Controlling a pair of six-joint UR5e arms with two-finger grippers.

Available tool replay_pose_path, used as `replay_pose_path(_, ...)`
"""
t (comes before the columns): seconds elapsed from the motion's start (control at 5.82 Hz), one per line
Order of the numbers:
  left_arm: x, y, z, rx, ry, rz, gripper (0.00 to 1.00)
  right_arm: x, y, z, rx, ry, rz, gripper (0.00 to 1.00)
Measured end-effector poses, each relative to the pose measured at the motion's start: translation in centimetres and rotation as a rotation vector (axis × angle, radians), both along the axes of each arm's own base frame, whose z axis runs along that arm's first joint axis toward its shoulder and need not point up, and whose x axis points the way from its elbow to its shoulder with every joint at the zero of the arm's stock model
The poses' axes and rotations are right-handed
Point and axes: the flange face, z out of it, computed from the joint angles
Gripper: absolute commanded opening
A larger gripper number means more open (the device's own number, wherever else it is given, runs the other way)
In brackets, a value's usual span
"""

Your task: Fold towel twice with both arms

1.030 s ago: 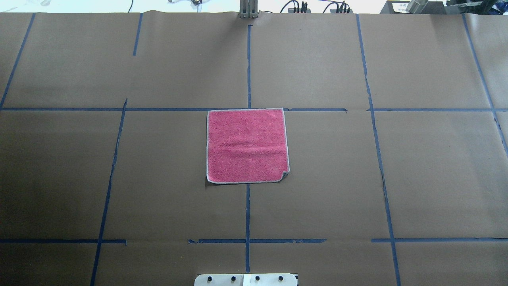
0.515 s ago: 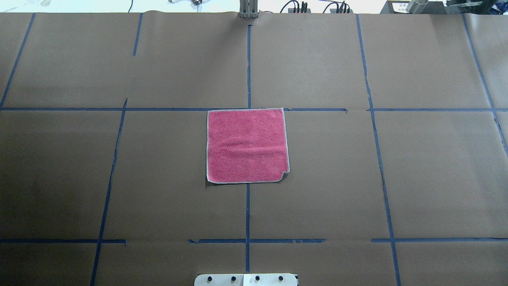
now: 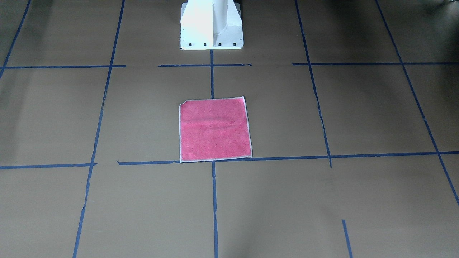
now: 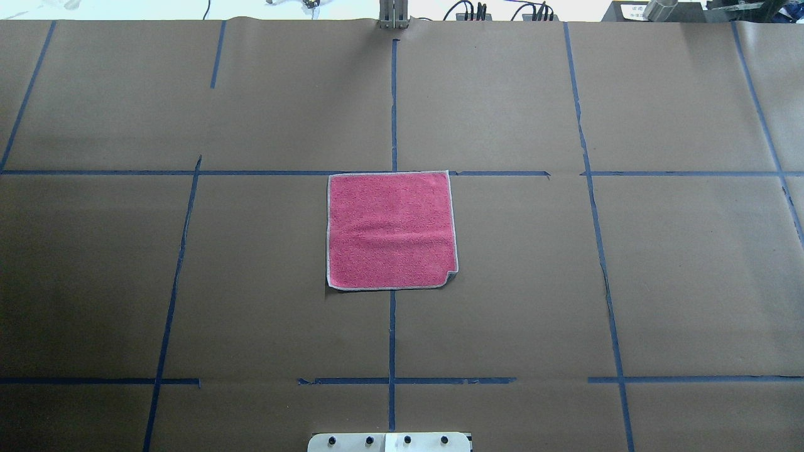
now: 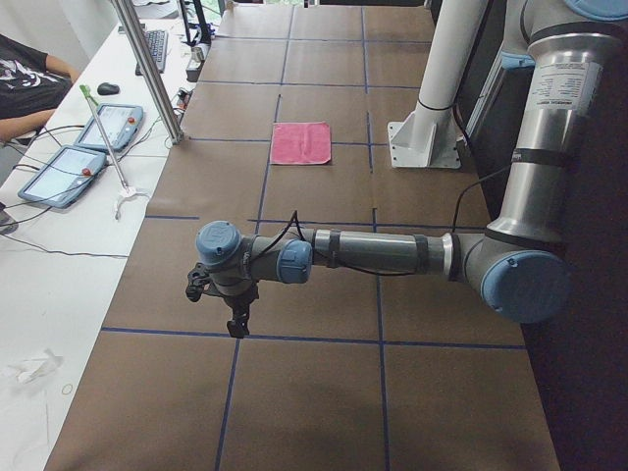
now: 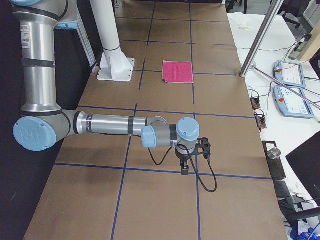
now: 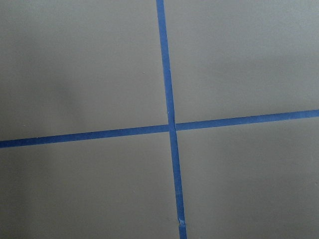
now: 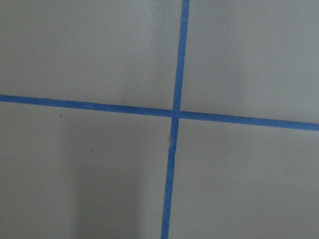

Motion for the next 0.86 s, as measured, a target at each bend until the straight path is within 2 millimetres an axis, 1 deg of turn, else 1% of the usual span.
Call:
replay_pose_path(0.17, 0.5, -1.8, -2.1, 0.014, 0.003, -0.014, 1.0, -2.1, -2.4, -2.3, 0.038, -0.002, -0.031, 1.0)
replay_pose_path(0.34, 2.9, -4.4, -5.4, 0.021, 0.009, -0.028, 1.0, -5.7, -5.7, -6.0, 0.076, -0.007, -0.075, 1.0)
replay_pose_path(0.52, 7.7, -6.8, -9.4, 0.011, 0.021, -0.031, 1.0, -10.3, -8.9, -10.7, 0.077, -0.017, -0.091, 1.0)
replay_pose_path(0.69, 13.9, -8.5, -13.9, -0.012, 0.031, -0.035, 1.0, -15.4, -11.2, -15.5, 0.049, -0.03, -0.081, 1.0)
replay_pose_path(0.86, 20.2, -9.3, -18.4, -0.042, 0.04, -0.049, 1.0, -20.6, -12.3, -19.9, 0.015, -0.04, -0.056, 1.0)
